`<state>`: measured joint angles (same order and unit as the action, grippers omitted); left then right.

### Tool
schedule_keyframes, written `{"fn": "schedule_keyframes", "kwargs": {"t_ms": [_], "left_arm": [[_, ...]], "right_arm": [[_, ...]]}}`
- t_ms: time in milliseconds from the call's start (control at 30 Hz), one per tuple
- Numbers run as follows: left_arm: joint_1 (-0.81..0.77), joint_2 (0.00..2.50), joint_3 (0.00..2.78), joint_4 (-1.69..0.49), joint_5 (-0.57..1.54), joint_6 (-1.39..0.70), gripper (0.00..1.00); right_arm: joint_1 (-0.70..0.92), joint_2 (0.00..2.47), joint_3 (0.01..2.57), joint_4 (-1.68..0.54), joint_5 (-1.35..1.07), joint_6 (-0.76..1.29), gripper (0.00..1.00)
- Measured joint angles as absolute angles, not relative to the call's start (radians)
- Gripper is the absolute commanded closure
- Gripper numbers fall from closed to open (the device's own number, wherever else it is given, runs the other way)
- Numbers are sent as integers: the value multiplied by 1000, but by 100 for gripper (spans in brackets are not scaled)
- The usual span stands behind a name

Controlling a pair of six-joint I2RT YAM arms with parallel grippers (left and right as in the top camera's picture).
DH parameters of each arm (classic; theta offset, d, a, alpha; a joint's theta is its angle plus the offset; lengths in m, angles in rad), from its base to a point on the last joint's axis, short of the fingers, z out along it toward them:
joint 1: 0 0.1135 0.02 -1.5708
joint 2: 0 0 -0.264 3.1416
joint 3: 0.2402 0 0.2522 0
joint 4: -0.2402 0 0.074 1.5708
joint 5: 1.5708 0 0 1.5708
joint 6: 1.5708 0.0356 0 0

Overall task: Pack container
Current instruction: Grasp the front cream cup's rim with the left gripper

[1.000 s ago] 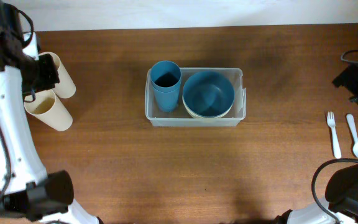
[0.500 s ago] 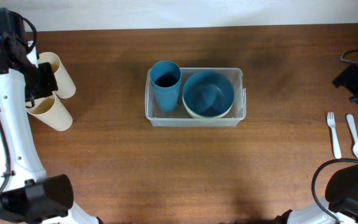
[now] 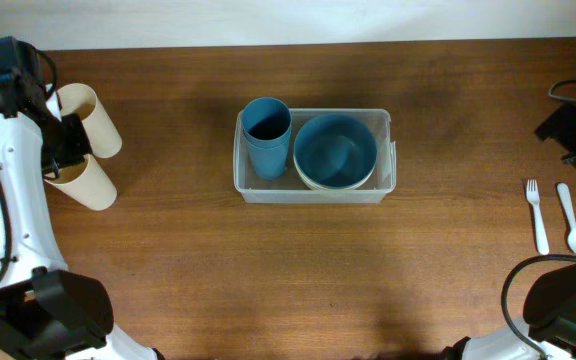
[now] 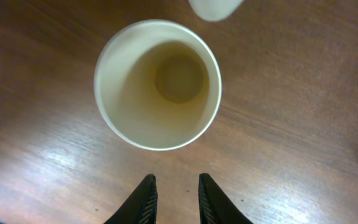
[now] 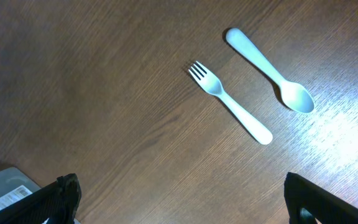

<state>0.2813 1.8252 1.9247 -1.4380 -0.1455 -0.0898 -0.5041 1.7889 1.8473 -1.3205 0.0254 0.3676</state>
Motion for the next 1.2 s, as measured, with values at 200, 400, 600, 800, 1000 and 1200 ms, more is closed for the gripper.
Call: {"fn": "schedule_keyframes", "kwargs": {"t_ms": [200,400,600,800,1000,1200], "left_arm": [[281,1825,1843,-1371,-128,-90,75],[281,1825,1834,-1340,-123,-90,75],[281,1825,1834,-1323,-109,-71,75],[281,1825,1834,-1322,-89,-23,73],[281,1825,1834,-1307,-78,17,65],[281,1835,1834,-1288,-78,38,66]], "right_arm": [[-504,1789,1847,-1320,25,368,1],[-504,1789,1847,-1320,26,367,1],[-504,1789,1847,-1320,25,368,1],[-504,1789,1847,-1320,26,368,1],[-504,1789,1847,-1320,26,368,1],[-504,1789,1847,-1320,26,368,1]]}}
